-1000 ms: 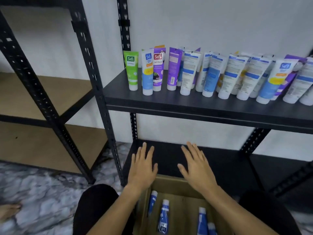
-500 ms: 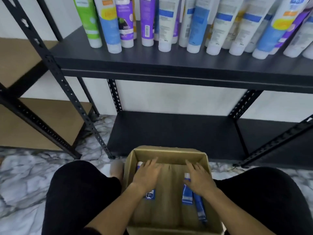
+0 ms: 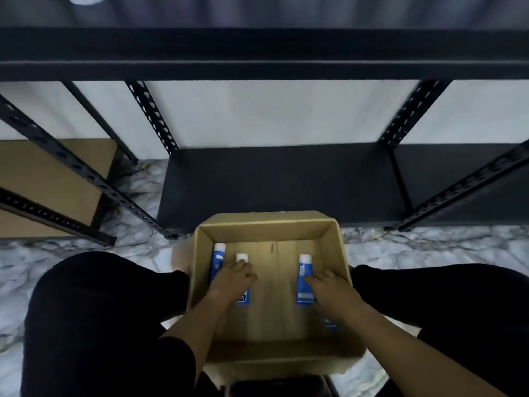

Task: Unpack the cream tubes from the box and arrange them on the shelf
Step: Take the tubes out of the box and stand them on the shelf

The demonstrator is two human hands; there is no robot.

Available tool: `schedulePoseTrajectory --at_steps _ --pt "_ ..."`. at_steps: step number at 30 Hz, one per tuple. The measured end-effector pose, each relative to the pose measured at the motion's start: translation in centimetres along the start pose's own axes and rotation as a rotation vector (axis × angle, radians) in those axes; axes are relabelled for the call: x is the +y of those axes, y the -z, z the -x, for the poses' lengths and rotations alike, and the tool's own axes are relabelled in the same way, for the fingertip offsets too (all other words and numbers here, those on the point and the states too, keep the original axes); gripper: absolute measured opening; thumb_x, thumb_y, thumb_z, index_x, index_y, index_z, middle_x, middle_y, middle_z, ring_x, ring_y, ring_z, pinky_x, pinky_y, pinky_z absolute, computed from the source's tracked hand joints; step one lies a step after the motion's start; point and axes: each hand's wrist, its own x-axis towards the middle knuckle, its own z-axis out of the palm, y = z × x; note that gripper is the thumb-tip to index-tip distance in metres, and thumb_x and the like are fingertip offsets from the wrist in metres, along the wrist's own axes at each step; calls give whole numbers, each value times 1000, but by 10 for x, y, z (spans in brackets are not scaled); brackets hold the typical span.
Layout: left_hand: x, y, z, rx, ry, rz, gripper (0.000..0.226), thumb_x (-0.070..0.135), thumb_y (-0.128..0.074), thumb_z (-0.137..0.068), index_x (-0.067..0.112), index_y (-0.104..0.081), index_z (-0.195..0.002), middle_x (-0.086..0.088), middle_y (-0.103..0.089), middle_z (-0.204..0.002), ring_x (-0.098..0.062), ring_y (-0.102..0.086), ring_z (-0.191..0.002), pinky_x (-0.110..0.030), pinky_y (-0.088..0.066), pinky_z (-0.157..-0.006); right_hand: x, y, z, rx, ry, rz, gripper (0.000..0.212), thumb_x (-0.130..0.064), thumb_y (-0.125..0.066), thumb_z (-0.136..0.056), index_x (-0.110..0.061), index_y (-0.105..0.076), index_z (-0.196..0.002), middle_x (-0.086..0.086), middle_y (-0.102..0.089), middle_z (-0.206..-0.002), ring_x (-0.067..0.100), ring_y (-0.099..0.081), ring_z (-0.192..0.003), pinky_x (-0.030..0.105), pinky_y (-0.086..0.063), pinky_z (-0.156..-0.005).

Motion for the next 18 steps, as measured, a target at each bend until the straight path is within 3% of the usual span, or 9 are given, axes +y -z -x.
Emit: schedulePoseTrajectory --at_steps 3,12,15,18 --pt "0 -5 -11 46 -16 -34 59 5 -60 -89 18 -39 -142 -12 -29 -152 -33 -25 -141 -47 -31 -110 2 -9 1 -17 19 19 55 -27 -45 -102 -22 -27 -154 10 -29 -158 29 -26 -143 44 -30 -113" --pt "-4 -20 -29 89 -83 -346 62 9 -60 -89 11 -35 -146 -21 -25 -153 -39 -15 -146 -50 -4 -121 6 -12 4 11 48 11 53 -29 -47 -101 -21 -33 -151 9 -34 -157 26 -22 -147 43 -25 -117" --pt "-5 -23 -33 99 -92 -377 63 10 -63 -87 10 -36 -144 -21 -33 -149 -38 -21 -143 -50 -4 -120 6 -12 2 -4 47 -6 55 -30 -50 -100 -21 -32 -151 9 -33 -157 26 -24 -147 43 -26 -117" --pt "-6 -21 -37 92 -67 -274 55 11 -61 -89 12 -40 -139 -16 -42 -142 -33 -34 -136 -47 -16 -119 6 -6 -4 -12 29 -66 56 -29 -53 -100 -21 -32 -151 9 -36 -154 27 -32 -142 43 -31 -114"
